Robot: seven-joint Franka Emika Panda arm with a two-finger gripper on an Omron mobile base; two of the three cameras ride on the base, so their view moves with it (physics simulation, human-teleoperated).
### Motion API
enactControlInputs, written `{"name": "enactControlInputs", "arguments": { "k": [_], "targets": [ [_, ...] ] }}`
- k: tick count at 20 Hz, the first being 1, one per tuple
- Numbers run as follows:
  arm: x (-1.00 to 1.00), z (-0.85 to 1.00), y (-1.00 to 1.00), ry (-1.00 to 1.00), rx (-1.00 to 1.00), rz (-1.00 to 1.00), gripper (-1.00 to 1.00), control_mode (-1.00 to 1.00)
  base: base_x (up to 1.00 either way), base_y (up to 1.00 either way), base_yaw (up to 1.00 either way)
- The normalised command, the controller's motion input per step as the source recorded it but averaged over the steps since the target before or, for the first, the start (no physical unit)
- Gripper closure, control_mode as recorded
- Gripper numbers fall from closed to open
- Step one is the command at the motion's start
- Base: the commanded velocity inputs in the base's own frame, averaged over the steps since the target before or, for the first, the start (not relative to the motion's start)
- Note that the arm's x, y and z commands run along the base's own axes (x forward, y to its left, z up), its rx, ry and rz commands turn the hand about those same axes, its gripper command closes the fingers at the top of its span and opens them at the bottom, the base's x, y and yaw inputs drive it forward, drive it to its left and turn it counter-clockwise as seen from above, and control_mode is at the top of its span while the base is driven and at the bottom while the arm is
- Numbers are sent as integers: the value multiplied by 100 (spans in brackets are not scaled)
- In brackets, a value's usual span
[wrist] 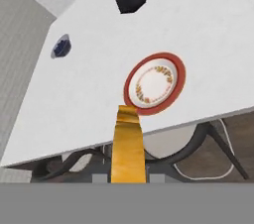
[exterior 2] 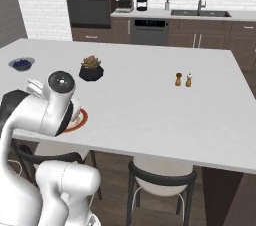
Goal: Start the toaster. Once the lever pops up, take the bread to the plate on the dining counter.
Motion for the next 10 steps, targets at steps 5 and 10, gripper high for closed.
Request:
{"name": "enactControlInputs", "arguments": {
  "k": [5, 10],
  "targets": [
    [100, -76, 4, 6, 0, 38, 100, -100, 0, 0, 0],
    [100, -41, 38, 11, 1, 22, 100, -100, 0, 0, 0]
  ]
}}
